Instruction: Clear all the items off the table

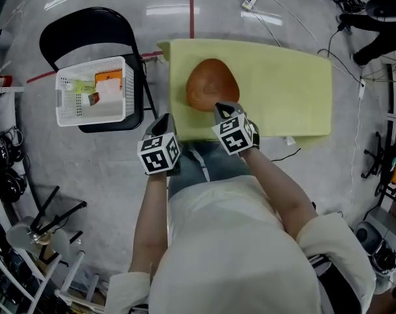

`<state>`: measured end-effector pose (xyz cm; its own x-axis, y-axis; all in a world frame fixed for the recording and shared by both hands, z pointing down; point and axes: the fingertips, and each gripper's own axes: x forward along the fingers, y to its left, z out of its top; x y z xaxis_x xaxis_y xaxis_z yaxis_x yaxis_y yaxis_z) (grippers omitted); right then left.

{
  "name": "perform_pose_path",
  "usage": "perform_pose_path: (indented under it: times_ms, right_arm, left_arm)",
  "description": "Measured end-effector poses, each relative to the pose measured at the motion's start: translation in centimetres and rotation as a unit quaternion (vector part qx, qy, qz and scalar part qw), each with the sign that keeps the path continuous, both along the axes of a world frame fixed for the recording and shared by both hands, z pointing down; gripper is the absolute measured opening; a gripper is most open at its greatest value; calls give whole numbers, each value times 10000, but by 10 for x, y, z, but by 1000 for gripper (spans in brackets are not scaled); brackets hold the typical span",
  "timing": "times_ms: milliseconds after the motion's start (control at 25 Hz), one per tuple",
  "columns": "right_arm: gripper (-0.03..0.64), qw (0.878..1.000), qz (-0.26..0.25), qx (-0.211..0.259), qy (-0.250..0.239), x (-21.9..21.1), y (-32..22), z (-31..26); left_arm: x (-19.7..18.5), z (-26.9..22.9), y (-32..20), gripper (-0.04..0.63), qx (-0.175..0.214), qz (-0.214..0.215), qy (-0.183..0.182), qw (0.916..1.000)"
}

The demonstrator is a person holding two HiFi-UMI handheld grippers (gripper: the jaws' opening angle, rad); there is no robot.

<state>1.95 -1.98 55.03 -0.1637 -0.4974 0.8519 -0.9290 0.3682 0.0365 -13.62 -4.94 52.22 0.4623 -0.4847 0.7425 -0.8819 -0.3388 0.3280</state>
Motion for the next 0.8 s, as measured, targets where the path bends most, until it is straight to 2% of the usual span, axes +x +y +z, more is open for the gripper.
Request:
perform_pose_path:
  times_ms: [440,640,680,720,760,800]
  right_arm:
    - [0,9979,581,-284,85,70,-2,51]
    - [15,9958,812,-421,18,90,-1,75]
    - [19,9953,858,-455,-1,94,-2,80]
    - [28,9946,912,-491,-25,97,-2,86]
    - [38,9938,972,-529,-52,101,-2,91]
    - [43,9930,1036,-568,-80,105,-2,96]
  left_arm:
    - [54,55,-8,9,-221,163,-205,9994]
    - [67,78,-18,11,-269,165,-430,9986]
    - [69,83,-21,15,-276,169,-464,9984]
    - [71,88,-23,71,-296,165,-489,9982]
    - [73,94,-25,96,-320,148,-512,9981]
    - [75,98,-27,97,-340,118,-539,9979]
